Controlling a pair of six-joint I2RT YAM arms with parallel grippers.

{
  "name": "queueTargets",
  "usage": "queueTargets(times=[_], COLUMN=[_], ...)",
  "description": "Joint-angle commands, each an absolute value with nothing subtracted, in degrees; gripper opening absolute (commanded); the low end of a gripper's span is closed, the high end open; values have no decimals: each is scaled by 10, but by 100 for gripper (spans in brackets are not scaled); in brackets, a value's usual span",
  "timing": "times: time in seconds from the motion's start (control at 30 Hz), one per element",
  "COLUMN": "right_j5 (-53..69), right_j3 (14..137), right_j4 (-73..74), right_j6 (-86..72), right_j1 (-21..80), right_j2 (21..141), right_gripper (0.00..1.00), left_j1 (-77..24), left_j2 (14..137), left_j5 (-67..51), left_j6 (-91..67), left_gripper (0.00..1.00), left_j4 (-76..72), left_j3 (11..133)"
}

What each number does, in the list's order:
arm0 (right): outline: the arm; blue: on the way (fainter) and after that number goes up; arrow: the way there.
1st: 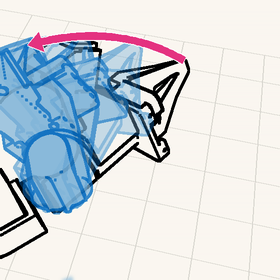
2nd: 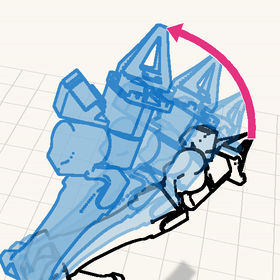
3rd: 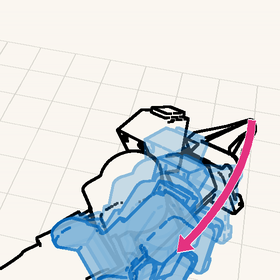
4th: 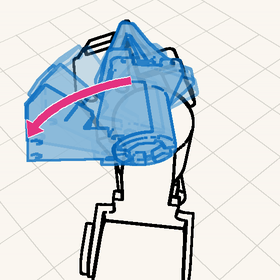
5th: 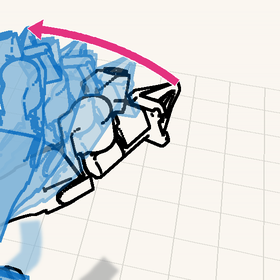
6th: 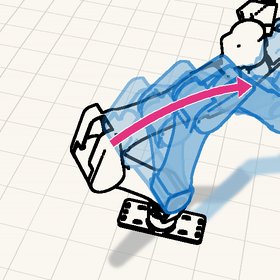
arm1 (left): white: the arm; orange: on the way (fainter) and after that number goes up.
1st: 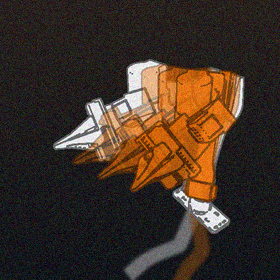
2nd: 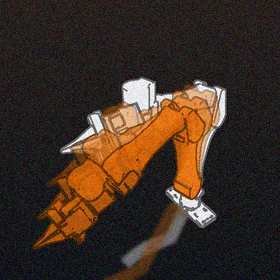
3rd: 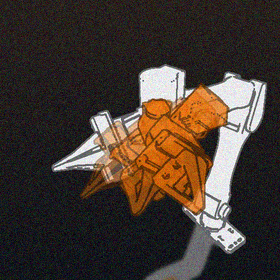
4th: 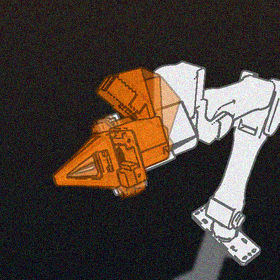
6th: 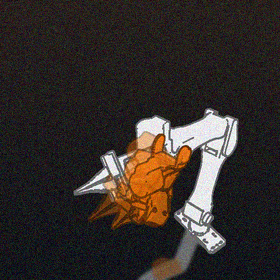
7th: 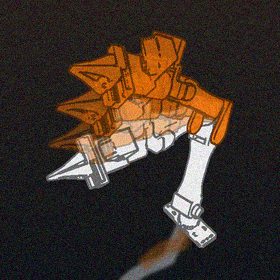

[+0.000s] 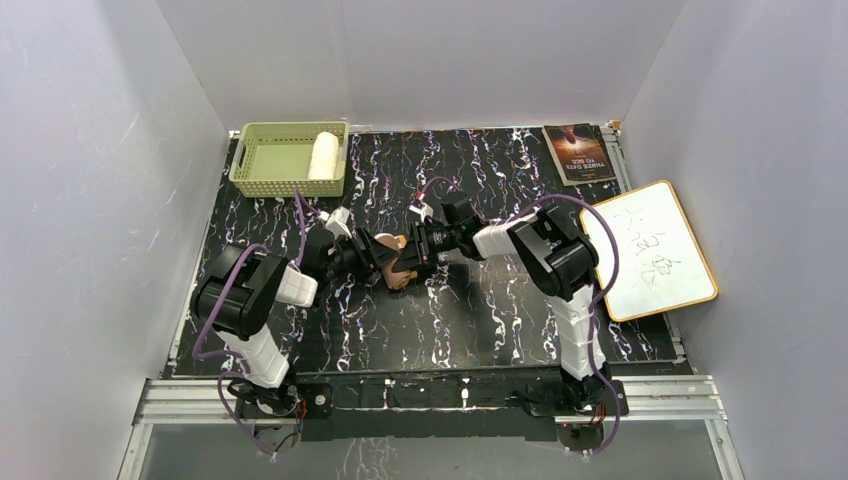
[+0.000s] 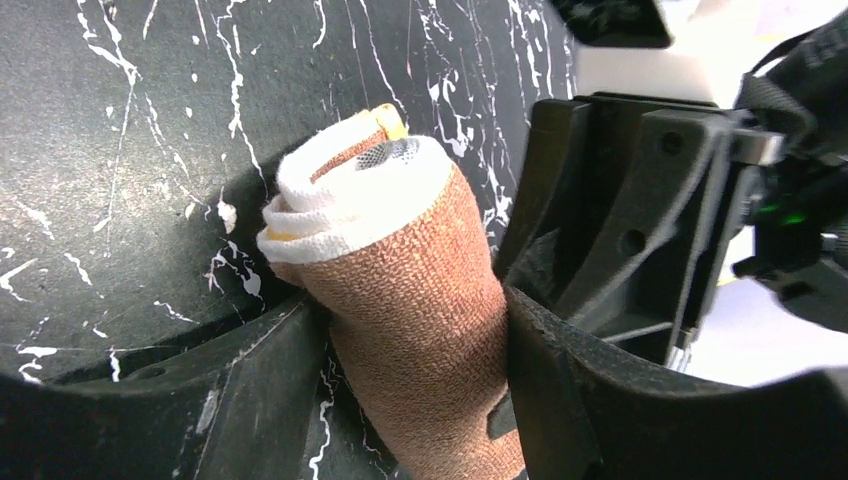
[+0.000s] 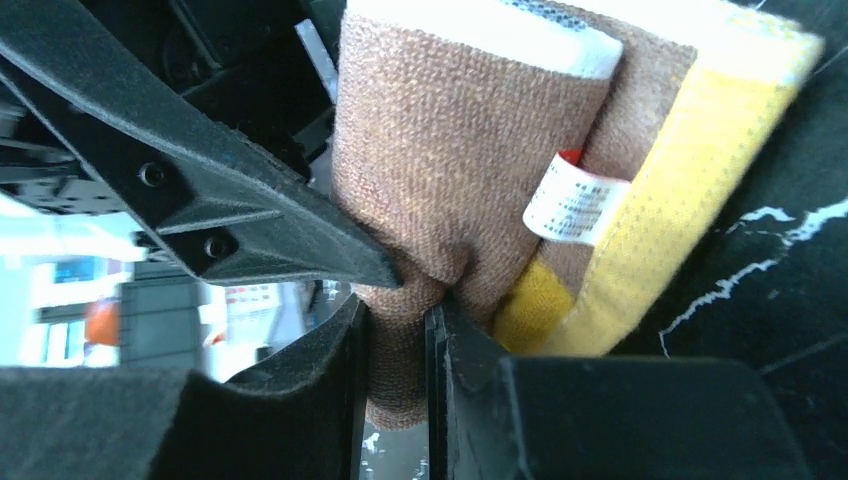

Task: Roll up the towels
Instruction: Roll the towel at the center of the board, then pick up the towel at the center of the board.

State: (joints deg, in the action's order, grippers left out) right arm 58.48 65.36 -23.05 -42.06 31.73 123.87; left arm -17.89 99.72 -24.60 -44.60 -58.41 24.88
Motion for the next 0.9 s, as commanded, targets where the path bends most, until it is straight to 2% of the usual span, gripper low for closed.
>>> queueTargets(times=[0.0, 0.07, 0.1, 0.13, 0.17, 0.2, 0.3, 0.43, 0.57, 0.63, 0.7, 0.77, 0.8, 0.87], right_j5=[489, 436, 416, 395, 384, 378, 349, 212, 117, 131, 231, 255, 220, 56], right_j3=[686, 689, 682, 677, 673, 674, 683, 628, 458, 389, 435, 530, 555, 546], right_j4=[-17, 19, 24, 25, 27, 32, 61, 7, -250, -369, -331, -174, -120, -102], right_j6=[-235, -187, -177, -164, -158, -145, -121, -106, -144, -212, -176, -107, -46, 58], right_j1=[336, 338, 339, 339, 339, 339, 339, 346, 346, 343, 337, 350, 372, 447], right_j2=[1153, 1116, 1097, 1080, 1067, 1058, 1043, 914, 731, 695, 718, 771, 788, 793], right_gripper=[1, 8, 22, 42, 88, 97, 98, 98, 98, 98, 98, 98, 98, 98], left_j1=[-181, -181, -182, -181, -182, -181, -181, -181, -181, -181, -181, -181, -181, -181], left_j2=[970, 961, 960, 960, 962, 966, 979, 978, 961, 954, 949, 946, 947, 949], left_j5=[-173, -168, -169, -170, -171, -172, -180, -177, -168, -162, -159, -158, -159, -161], left_j6=[-367, -357, -354, -353, -352, -352, -354, -355, -343, -336, -330, -329, -329, -329], left_gripper=[60, 57, 55, 54, 52, 51, 42, 45, 45, 46, 46, 46, 47, 47], left_j4=[-473, -465, -463, -464, -467, -473, -481, -477, -451, -437, -424, -412, -405, -391], left_j3=[254, 255, 257, 257, 257, 257, 259, 258, 260, 263, 269, 274, 278, 286])
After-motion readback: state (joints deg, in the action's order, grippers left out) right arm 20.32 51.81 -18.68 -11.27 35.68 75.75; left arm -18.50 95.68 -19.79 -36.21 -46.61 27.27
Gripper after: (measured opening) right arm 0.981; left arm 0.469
